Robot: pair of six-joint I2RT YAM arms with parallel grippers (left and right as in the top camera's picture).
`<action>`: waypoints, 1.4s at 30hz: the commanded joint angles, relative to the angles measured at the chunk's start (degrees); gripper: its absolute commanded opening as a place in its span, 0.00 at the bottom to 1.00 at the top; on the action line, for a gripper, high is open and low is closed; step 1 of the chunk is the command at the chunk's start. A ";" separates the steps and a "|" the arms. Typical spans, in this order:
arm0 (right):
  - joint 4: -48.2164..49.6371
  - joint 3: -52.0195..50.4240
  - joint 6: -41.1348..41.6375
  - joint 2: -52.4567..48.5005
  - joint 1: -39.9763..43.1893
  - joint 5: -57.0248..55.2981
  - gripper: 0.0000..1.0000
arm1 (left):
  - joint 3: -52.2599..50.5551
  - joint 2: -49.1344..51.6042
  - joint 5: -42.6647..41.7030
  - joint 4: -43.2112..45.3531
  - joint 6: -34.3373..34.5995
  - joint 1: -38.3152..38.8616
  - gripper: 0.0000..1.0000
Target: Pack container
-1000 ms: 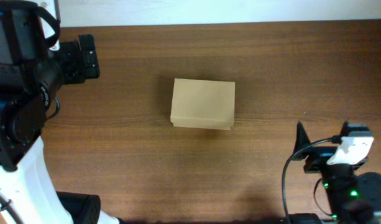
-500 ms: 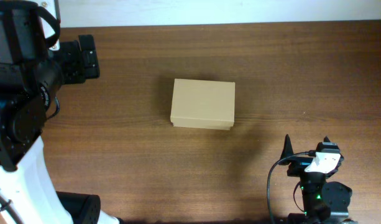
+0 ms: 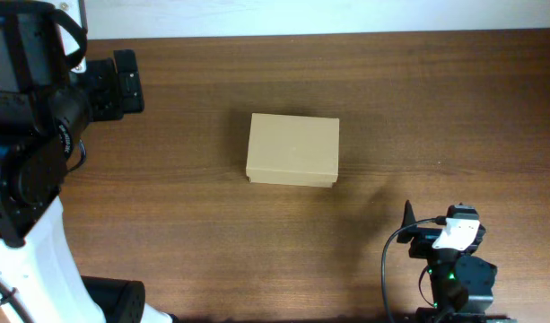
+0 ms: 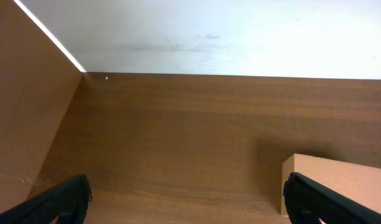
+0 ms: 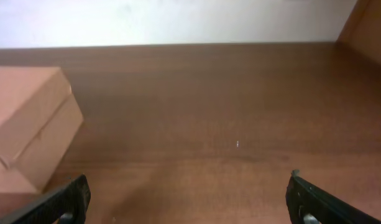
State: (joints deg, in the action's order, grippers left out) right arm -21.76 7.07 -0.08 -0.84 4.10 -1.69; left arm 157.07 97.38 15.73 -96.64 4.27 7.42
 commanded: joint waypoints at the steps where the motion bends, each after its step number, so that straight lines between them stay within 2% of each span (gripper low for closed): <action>1: 0.15 -0.63 -0.09 0.63 0.48 -0.48 0.99 | 0.15 0.20 0.59 0.00 -0.07 -0.20 0.99; 15: 0.15 -0.63 -0.09 0.63 0.48 -0.48 0.99 | 0.13 -0.11 0.59 0.00 -0.07 -0.20 0.99; 18: 0.15 -0.63 -0.09 0.63 0.48 -0.48 0.99 | -1.57 -2.95 0.61 0.15 -0.07 -0.20 0.99; 20: 0.15 -0.63 -0.09 0.63 0.48 -0.50 0.99 | -6.10 -6.67 1.22 4.20 -0.07 -0.20 0.99; 25: 0.15 -0.63 -0.09 0.63 0.48 -0.48 0.99 | -30.08 -21.40 1.25 22.43 -0.07 -0.20 0.99; 26: 0.15 -0.63 -0.09 0.63 0.48 -0.48 0.99 | -36.65 -25.05 1.22 27.08 -0.07 -0.20 0.99; 27: 0.15 -0.63 -0.09 0.63 0.48 -0.50 0.99 | -48.54 -31.61 1.22 34.99 -0.07 -0.20 0.99; 31: 0.15 -0.63 -0.09 0.63 0.48 -0.50 0.99 | -72.37 -44.74 1.22 50.64 -0.07 -0.20 0.99; 33: 0.15 -0.63 -0.09 0.63 0.48 -0.48 0.99 | -88.80 -54.51 1.22 60.72 -0.07 -0.20 0.99; 37: 0.15 -0.63 -0.09 0.63 0.48 -0.48 0.99 | -107.73 -65.92 1.20 70.42 -0.07 -0.20 0.99; 42: 0.15 -0.63 -0.09 0.63 0.48 -0.50 0.99 | -122.99 -75.52 1.22 77.22 -0.07 -0.20 0.99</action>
State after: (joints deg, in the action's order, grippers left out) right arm -21.56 6.83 -0.08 -0.69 4.14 -1.72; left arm 41.63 27.03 16.58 -22.13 4.27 7.40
